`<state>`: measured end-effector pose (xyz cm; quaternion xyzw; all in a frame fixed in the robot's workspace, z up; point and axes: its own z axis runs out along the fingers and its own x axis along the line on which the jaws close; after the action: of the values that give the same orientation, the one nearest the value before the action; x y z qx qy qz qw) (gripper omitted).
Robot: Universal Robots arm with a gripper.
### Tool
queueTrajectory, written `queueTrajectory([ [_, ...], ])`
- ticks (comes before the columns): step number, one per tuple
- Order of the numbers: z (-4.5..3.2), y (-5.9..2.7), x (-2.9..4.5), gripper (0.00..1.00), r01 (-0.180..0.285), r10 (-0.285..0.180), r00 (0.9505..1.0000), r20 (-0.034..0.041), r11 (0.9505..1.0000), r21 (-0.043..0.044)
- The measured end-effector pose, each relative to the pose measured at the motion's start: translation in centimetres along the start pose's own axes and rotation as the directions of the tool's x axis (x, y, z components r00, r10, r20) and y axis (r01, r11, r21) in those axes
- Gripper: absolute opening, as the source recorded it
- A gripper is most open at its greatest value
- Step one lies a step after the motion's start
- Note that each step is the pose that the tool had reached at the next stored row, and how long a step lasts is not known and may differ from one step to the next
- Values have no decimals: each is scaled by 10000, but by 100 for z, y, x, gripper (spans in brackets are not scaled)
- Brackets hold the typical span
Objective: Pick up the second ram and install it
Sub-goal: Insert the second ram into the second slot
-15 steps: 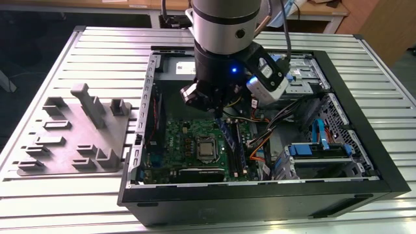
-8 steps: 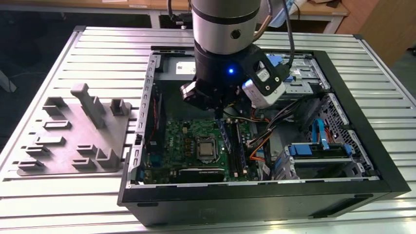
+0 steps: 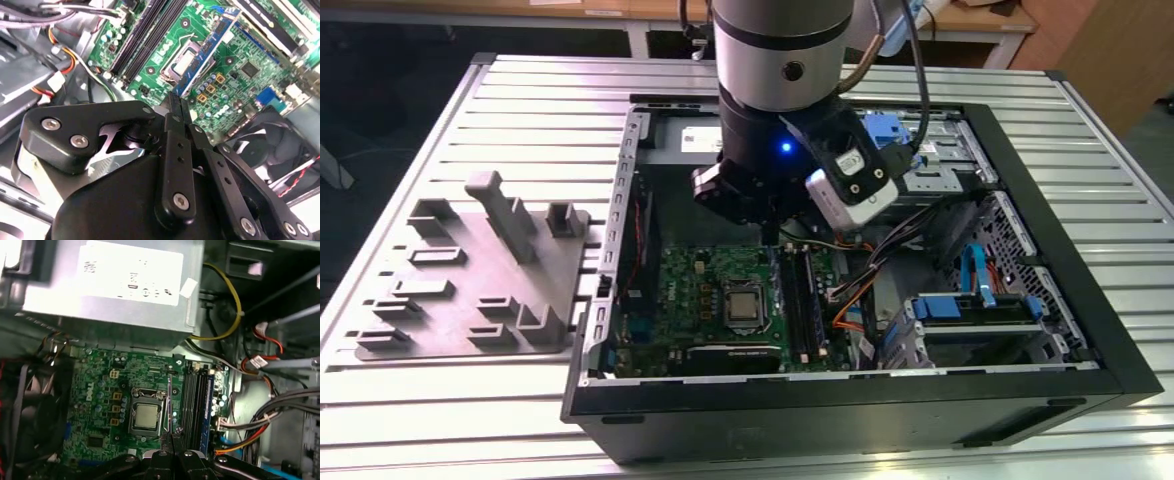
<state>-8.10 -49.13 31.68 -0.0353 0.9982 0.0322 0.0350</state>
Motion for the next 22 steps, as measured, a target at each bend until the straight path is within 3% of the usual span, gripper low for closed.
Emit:
queueTrajectory([
  [10,6,0,-14,8,-76,76,10000,3,10000,3],
  [22,64,-19,-229,8,-151,151,9999,-10,9999,9],
])
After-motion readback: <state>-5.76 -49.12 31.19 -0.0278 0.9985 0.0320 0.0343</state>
